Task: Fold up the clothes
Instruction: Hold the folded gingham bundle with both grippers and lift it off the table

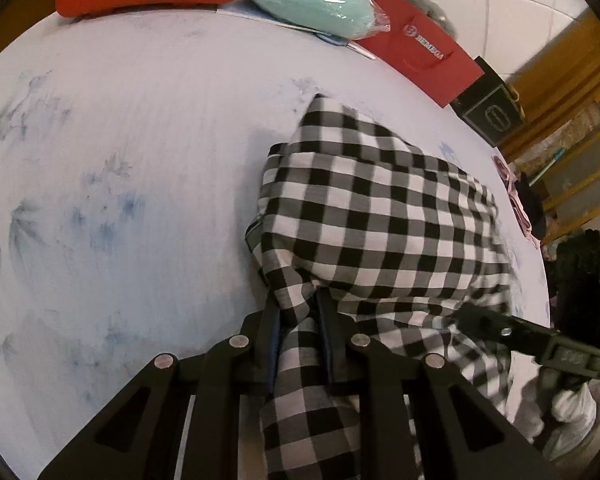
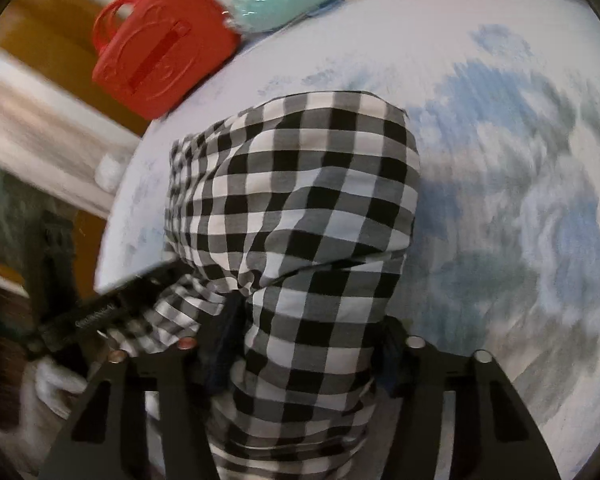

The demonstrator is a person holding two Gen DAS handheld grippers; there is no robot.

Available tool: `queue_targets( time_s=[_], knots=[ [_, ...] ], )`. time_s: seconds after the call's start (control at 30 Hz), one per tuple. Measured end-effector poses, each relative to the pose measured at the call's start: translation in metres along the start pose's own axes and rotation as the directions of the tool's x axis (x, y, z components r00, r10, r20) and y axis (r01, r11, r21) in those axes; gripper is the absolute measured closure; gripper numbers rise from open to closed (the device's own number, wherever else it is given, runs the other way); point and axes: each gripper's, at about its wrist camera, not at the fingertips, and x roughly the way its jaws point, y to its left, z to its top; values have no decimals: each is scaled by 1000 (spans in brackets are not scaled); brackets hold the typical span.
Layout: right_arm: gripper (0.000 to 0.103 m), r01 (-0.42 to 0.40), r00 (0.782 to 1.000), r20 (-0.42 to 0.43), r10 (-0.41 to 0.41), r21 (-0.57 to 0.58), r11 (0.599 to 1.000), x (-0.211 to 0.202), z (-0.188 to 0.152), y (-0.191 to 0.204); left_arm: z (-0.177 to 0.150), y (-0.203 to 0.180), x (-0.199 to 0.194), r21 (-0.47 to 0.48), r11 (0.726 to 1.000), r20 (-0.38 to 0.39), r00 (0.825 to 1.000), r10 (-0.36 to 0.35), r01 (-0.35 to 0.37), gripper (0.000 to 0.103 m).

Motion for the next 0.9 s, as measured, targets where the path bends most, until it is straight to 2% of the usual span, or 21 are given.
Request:
queue_targets(
  time_s=[0.1, 0.23, 0.3, 0.43, 0.47, 0.53, 0.57, 0.6, 0.67, 0.77, 0.9],
  knots=[
    [55, -19, 1000, -8, 19, -1, 1000, 4, 1, -4, -3, -2, -1, 47, 998, 10, 999, 31, -31, 85],
    [54, -52, 999, -12, 52, 17, 999, 9, 0, -13, -2, 0, -3, 57, 998, -4, 1000, 31, -31, 83],
    [47, -67, 998, -7, 67, 15, 998, 10, -2, -12, -2, -3, -1, 67, 997, -1, 999, 40, -40, 83],
    [26, -125, 992, -10, 125, 23, 992, 12, -3, -12, -2, -8, 1, 78, 996, 14, 999, 45, -46, 84],
    [25, -119, 993, -19, 119, 3, 993, 14, -1, -7, -3, -8, 1, 81, 996, 19, 999, 45, -46, 84],
    [28, -89, 996, -33, 88, -44, 995, 17, 3, 1, -5, -11, 1, 92, 994, 30, 998, 54, -56, 85],
    [37, -61, 998, -36, 59, -49, 997, 17, 3, 3, -6, -12, 1, 98, 993, 34, 998, 60, -63, 87],
    [42, -30, 999, -40, 28, -49, 998, 16, 2, 5, -6, -14, 0, 93, 994, 32, 998, 61, -64, 88],
    [51, -54, 998, -34, 55, 8, 998, 11, -2, 4, -8, -18, -2, 85, 995, 31, 998, 54, -56, 91],
    [55, -69, 998, -7, 70, 20, 997, 15, -7, -2, -12, -18, 2, 82, 995, 41, 998, 45, -48, 92],
    [57, -148, 989, 16, 148, 95, 984, 9, 1, -8, -15, -29, -14, 110, 993, 56, 998, 32, -38, 94]
  ],
)
